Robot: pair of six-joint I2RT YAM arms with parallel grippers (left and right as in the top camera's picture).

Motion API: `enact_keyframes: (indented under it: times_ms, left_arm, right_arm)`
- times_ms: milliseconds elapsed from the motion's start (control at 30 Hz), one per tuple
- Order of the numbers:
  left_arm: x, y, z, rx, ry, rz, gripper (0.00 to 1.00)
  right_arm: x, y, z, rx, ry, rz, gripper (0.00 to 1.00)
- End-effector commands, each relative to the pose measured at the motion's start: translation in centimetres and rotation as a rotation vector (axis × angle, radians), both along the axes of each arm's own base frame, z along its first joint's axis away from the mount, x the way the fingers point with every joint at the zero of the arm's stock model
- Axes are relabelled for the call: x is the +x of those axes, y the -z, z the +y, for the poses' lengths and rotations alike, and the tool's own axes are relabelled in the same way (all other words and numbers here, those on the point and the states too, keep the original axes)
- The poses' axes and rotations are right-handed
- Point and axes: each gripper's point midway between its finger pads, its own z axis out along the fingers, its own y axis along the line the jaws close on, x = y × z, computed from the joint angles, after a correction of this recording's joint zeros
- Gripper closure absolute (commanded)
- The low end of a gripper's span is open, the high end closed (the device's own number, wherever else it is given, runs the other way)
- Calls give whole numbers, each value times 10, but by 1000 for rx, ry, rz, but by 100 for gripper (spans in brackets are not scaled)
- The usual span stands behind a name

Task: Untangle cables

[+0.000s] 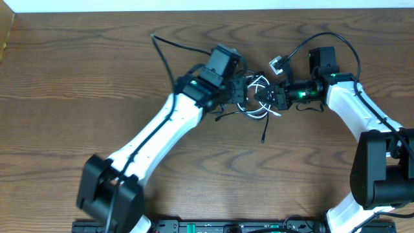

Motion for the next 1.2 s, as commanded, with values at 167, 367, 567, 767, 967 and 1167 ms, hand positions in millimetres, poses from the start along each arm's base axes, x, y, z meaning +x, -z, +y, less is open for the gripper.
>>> enact_keyframes:
  times_ms: [167, 367, 567, 767, 967, 1167]
  left_arm:
    - [-2, 26, -17, 8, -40, 44, 49]
    - [6, 29, -7, 60, -84, 8, 64]
    - [14, 25, -5, 67, -100, -27, 92]
    - [13, 4, -4, 52, -73, -77, 92]
    - [-2, -46, -12, -57, 8, -137, 92]
    - [-35, -75, -43, -262, 275, -94, 92]
  right_arm:
    - [-2, -11, 0, 30, 1, -4, 99]
    - [-2, -11, 0, 33, 0, -4, 99]
    - [3, -4, -5, -16, 45, 22, 99]
    - [12, 11, -16, -109, 137, 70, 99]
    - [18, 24, -28, -195, 223, 111, 99]
    - [18, 23, -26, -191, 218, 111, 99]
